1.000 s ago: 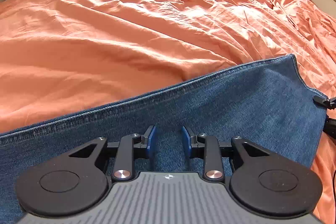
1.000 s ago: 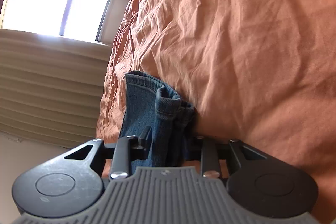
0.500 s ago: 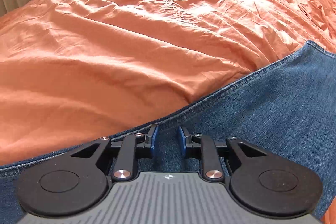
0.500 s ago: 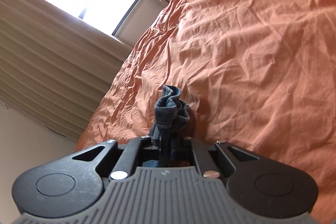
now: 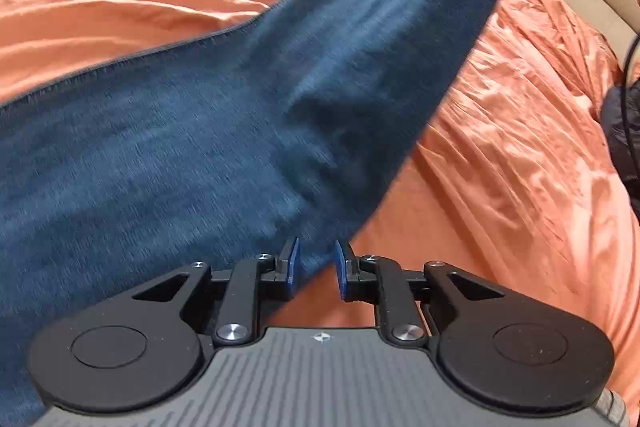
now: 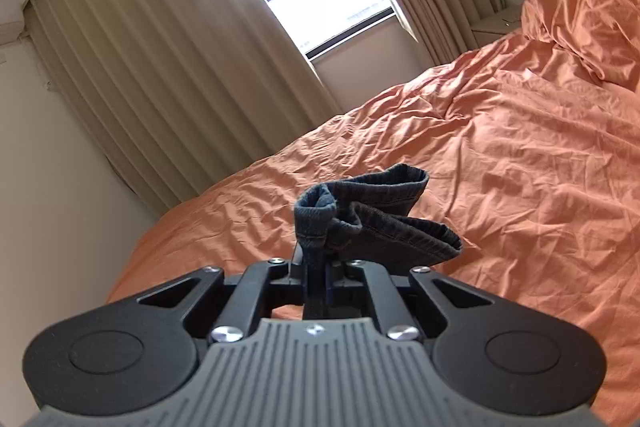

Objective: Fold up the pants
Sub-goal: 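Lift the hem with the right tool and fold it toward the waistband, then lower the hem onto the jeans and open the right tool, then grasp the folded hem edge with the left tool and adjust it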

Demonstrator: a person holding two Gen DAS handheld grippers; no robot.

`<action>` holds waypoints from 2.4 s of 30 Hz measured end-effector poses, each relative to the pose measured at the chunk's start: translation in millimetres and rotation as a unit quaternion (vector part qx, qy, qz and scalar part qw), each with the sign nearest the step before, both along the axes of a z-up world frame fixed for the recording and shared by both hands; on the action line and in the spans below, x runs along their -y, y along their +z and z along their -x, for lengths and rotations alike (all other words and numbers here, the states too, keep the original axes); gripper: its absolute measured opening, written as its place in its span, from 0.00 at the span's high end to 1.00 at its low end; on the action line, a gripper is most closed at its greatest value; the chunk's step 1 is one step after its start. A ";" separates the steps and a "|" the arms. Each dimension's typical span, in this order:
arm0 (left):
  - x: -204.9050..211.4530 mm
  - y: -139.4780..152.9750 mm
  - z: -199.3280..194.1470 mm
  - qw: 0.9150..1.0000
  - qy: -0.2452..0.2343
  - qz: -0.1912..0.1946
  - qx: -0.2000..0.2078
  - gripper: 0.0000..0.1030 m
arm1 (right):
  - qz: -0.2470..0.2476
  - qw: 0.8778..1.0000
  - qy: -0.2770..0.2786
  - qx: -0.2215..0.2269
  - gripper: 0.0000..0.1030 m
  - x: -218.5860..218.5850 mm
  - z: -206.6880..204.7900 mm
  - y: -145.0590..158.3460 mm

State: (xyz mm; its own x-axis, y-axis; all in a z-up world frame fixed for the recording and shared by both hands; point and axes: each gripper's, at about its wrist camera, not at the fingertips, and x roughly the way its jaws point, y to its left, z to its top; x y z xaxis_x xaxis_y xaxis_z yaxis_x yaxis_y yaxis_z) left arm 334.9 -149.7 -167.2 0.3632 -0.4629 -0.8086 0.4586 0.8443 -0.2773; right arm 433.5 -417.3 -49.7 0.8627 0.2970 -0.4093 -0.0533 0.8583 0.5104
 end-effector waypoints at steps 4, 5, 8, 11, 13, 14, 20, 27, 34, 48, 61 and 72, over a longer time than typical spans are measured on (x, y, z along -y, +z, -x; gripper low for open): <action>-33.5 19.8 21.6 0.999 0.022 0.024 0.015 0.81 | 0.026 0.999 0.028 0.018 0.97 -60.5 10.1 21.5; -46.9 27.2 23.5 0.999 0.032 0.033 0.019 0.81 | 0.029 0.999 0.038 0.021 0.97 -78.9 13.0 23.8; -90.8 50.9 29.3 0.996 0.069 0.039 0.045 0.81 | 0.034 0.997 0.062 0.022 0.97 -124.6 15.8 21.3; -139.4 69.9 34.5 0.990 0.115 0.043 0.066 0.81 | 0.034 0.995 0.088 0.013 0.97 -172.9 17.7 5.7; -172.9 77.3 39.4 0.985 0.148 0.049 0.074 0.81 | 0.041 0.993 0.109 0.002 0.97 -206.6 19.8 -12.7; -188.9 78.1 42.1 0.982 0.165 0.051 0.076 0.81 | 0.048 0.991 0.121 -0.005 0.97 -223.0 21.5 -24.0; -252.7 61.2 49.8 0.969 0.233 0.052 0.057 0.81 | 0.118 0.970 0.196 -0.087 0.97 -314.2 41.5 -119.4; -273.7 44.4 46.8 0.963 0.250 0.095 0.039 0.71 | 0.134 0.954 0.229 -0.140 0.79 -331.3 49.9 -172.7; -264.9 38.4 16.8 0.955 0.254 0.152 0.028 0.60 | 0.076 0.953 0.264 -0.127 0.57 -303.1 63.9 -160.7; -212.3 3.1 -35.8 0.963 0.258 0.078 0.007 0.60 | 0.079 0.989 0.113 -0.057 0.62 -179.6 71.0 -176.6; -184.1 51.0 3.6 0.942 0.312 0.066 0.105 0.98 | 0.037 0.997 0.024 -0.063 0.82 -101.2 64.6 -167.5; -203.0 -4.9 -11.4 0.939 0.339 0.042 0.051 0.97 | 0.092 0.987 0.083 -0.099 0.82 -141.4 57.5 -189.2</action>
State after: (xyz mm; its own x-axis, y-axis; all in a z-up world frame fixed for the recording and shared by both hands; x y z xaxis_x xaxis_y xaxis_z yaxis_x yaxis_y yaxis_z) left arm 346.3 53.2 -172.2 0.6708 -0.1579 -0.7247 -0.1479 0.9290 -0.3392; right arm 376.0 -275.9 -238.9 0.7065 0.3323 -0.6249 -0.1164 0.9255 0.3604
